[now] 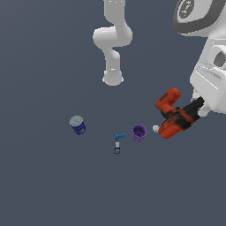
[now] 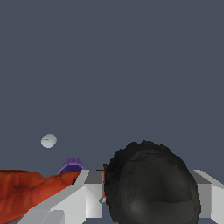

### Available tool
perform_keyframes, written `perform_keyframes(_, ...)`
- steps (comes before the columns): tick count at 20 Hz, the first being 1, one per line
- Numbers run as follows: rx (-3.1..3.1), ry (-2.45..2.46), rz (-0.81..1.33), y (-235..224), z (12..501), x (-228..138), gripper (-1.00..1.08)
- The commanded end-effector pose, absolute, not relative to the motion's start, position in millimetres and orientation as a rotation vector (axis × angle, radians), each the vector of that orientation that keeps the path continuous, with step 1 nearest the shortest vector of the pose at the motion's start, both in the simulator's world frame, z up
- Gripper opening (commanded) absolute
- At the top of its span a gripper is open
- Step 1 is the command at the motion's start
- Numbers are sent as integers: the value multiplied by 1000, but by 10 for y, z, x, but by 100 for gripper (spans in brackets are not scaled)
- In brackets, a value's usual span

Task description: Pick up a designated object from a clutter of objects.

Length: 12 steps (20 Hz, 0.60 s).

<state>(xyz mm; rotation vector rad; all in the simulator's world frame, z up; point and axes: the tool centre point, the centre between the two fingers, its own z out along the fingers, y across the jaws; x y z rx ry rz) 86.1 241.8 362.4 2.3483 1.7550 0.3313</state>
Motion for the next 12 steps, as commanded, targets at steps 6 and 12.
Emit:
perform_keyframes(6, 2348, 1752, 339, 2762, 4075, 810, -100)
perform_keyframes(12, 2348, 1752, 339, 2877, 4211, 801, -100)
